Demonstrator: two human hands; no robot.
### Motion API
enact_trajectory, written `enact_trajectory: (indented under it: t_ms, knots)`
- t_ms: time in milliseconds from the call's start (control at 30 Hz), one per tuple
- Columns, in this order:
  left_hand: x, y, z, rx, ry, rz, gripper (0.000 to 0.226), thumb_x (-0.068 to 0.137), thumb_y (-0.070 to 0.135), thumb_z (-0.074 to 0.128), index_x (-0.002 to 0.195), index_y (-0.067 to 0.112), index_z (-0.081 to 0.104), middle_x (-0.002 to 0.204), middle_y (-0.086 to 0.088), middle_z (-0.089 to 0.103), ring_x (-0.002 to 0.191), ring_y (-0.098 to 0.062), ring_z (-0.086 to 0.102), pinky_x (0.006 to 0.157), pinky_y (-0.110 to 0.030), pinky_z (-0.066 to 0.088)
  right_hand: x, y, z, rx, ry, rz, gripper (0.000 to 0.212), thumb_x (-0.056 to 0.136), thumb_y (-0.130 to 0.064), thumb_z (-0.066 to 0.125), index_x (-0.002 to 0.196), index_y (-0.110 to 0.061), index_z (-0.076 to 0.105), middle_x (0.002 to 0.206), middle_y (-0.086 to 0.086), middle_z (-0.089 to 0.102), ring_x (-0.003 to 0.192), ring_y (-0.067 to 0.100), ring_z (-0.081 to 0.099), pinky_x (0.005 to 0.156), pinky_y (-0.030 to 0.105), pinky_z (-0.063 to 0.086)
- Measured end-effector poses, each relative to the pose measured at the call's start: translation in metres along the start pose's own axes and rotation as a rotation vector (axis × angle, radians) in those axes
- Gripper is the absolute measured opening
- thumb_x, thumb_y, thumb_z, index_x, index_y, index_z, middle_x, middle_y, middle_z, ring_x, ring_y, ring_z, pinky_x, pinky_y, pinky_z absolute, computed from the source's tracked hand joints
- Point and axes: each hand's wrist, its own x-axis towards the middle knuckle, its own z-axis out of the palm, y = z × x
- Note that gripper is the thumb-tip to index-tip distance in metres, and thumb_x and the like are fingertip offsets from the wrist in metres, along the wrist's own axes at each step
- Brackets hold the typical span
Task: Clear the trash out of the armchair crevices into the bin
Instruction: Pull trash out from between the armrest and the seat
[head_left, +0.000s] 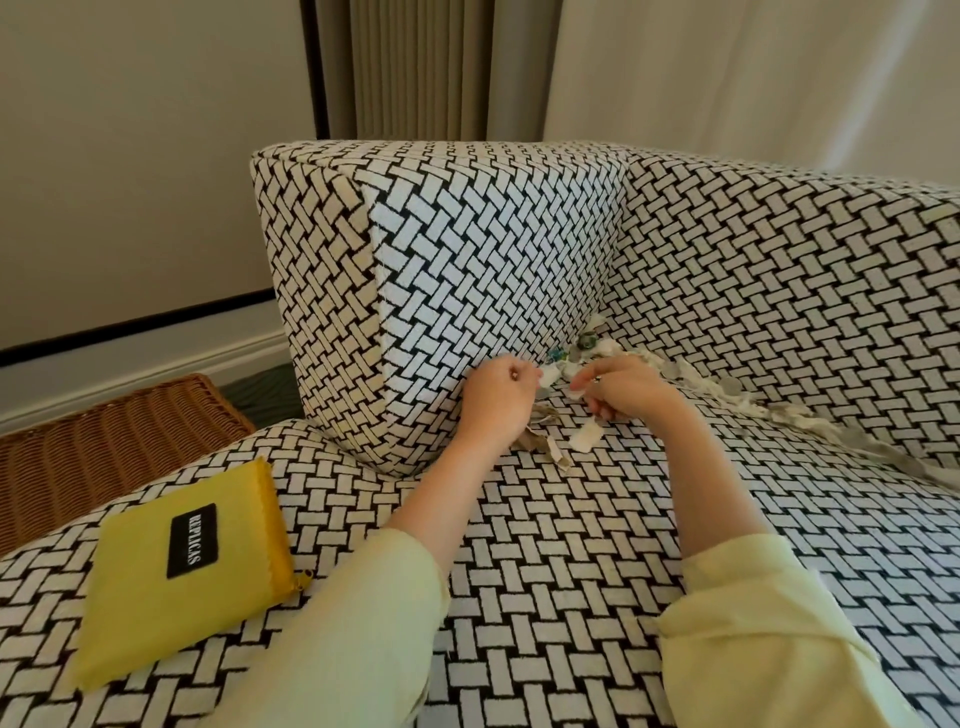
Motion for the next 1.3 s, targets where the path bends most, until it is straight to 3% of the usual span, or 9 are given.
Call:
enact_trajectory:
  t_ms: [133,267,500,733,800,867,1000,1100,1300]
  knots:
    - [0.012,-0.004,0.006,0.180,0.062,0.073,0.026,0.097,0.012,0.039,0.106,0.013,0.063,0.095,-0.004,0.066,0.050,-0.005,0.042,0.044,-0.015,0.031,0.010,-0.010,0.005,-0.105,0.146,-0.132,0.034,0.086,0.000,0.038,0.080,-0.024,0.061,0.102,-0.006,0.053,0.061,0.003,0.038,0.055,0.019,0.032]
    - [0.006,-0.020,0.008,0.192,0.095,0.109,0.029,0.097,0.010,0.037,0.108,0.012,0.063,0.108,-0.004,0.065,0.067,-0.009,0.050,0.060,-0.020,0.041,0.010,-0.021,0.024,-0.414,0.061,-0.202,0.025,0.088,-0.021,0.055,0.111,-0.015,0.064,0.117,0.005,0.063,0.101,0.019,0.057,0.081,0.027,0.042]
    - [0.003,-0.025,0.002,0.161,0.082,0.128,0.026,0.097,0.012,0.039,0.107,0.014,0.063,0.099,0.005,0.061,0.063,-0.001,0.047,0.051,-0.008,0.036,0.025,-0.029,0.046,-0.537,0.095,-0.152,0.026,0.086,-0.020,0.054,0.108,-0.009,0.063,0.099,0.009,0.067,0.090,0.024,0.063,0.084,0.037,0.053]
    - [-0.003,-0.021,-0.005,-0.175,-0.050,0.014,0.030,0.096,0.009,0.038,0.087,0.025,0.062,0.062,0.008,0.048,0.051,-0.008,0.041,0.043,-0.012,0.038,0.021,-0.022,0.041,-0.479,0.057,-0.181,0.031,0.092,-0.026,0.050,0.115,-0.008,0.061,0.110,0.010,0.064,0.099,0.025,0.059,0.084,0.036,0.048]
    - [-0.008,-0.015,-0.009,-0.318,-0.093,-0.113,0.028,0.095,0.007,0.038,0.092,0.021,0.063,0.059,0.007,0.044,0.048,-0.004,0.038,0.045,-0.015,0.041,0.012,-0.016,0.034,-0.334,0.051,-0.199,0.041,0.092,-0.033,0.051,0.121,-0.004,0.057,0.106,0.007,0.063,0.096,0.023,0.058,0.081,0.034,0.047]
    - [-0.013,-0.011,-0.013,-0.525,-0.120,-0.249,0.025,0.095,0.006,0.037,0.098,0.011,0.061,0.055,0.007,0.044,0.039,-0.001,0.036,0.042,-0.015,0.036,0.002,-0.014,0.026,-0.042,0.042,-0.161,0.039,0.094,-0.033,0.047,0.118,-0.003,0.056,0.081,-0.003,0.055,0.068,0.011,0.051,0.060,0.024,0.043]
    - [-0.027,-0.003,-0.023,-1.098,-0.100,-0.520,0.023,0.093,0.003,0.031,0.087,0.005,0.053,0.060,0.002,0.033,0.048,-0.007,0.030,0.044,-0.016,0.030,-0.023,-0.027,0.023,0.741,0.065,0.061,0.021,0.094,-0.013,0.042,0.074,-0.011,0.047,0.058,-0.001,0.043,0.040,0.007,0.032,0.033,0.014,0.025]
    - [-0.041,0.008,-0.034,-1.259,-0.042,-0.578,0.030,0.075,-0.013,0.023,0.089,0.002,0.045,0.074,-0.005,0.037,0.060,-0.010,0.032,0.055,-0.019,0.030,-0.043,-0.041,0.033,1.261,0.017,0.099,0.022,0.092,-0.005,0.036,0.072,-0.010,0.042,0.063,0.001,0.043,0.050,0.008,0.034,0.039,0.014,0.028]
    - [-0.057,0.038,-0.056,-0.838,-0.048,-0.399,0.059,0.073,-0.025,0.020,0.125,-0.009,0.043,0.085,-0.012,0.046,0.070,-0.012,0.042,0.058,-0.024,0.041,-0.073,-0.064,0.061,1.690,-0.088,0.235,0.012,0.094,-0.006,0.035,0.099,-0.005,0.046,0.093,0.012,0.047,0.077,0.018,0.049,0.068,0.021,0.050]
